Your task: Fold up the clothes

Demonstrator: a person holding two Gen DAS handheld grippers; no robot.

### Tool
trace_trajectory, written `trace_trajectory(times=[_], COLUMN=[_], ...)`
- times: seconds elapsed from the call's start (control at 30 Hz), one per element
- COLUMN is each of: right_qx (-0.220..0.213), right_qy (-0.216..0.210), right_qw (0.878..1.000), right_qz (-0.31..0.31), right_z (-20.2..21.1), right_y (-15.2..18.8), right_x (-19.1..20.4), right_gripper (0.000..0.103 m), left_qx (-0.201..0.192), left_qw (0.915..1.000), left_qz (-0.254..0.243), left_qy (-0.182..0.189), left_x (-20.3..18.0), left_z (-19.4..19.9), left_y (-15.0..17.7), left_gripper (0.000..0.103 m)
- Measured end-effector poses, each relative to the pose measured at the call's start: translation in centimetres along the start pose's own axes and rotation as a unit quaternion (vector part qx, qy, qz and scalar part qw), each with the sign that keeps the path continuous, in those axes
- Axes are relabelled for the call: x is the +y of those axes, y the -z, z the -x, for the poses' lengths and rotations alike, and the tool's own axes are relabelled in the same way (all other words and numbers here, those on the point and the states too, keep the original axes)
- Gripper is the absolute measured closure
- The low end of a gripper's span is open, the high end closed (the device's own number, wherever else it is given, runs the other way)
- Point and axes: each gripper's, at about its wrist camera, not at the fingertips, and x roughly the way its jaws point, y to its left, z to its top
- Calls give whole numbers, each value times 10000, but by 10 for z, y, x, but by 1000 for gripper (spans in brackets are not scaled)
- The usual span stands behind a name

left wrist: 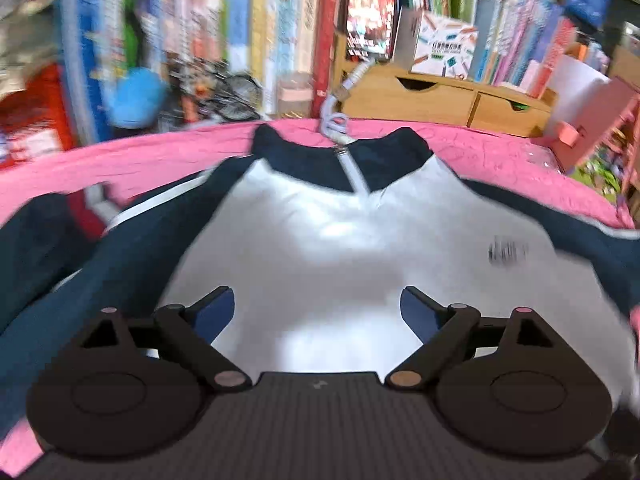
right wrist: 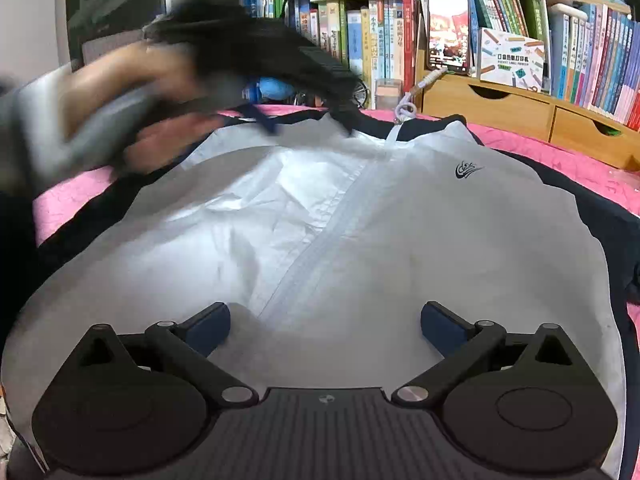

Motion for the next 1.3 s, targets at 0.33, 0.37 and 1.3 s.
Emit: trace_trajectory(times=[0.33, 0.37, 1.3], right_qx=[126, 85, 132], right_qy=[-42, -123, 860], right_qw=[9999, 9998, 9959], right_qz=[99, 108, 263], right_z=[-2, -1, -49], right_y=[-7, -9, -57], right_x=[9, 10, -62], right_gripper=[0, 0, 4], left_qx=[-148, -193, -456], left_qw=[9968, 9969, 9978], left_qz=[-621, -600, -380], left_qy=[-478, -481, -298], left_x=[20, 21, 41], left_z=[22, 22, 23], left_y=[69, 70, 82], left_gripper=[4, 2, 0])
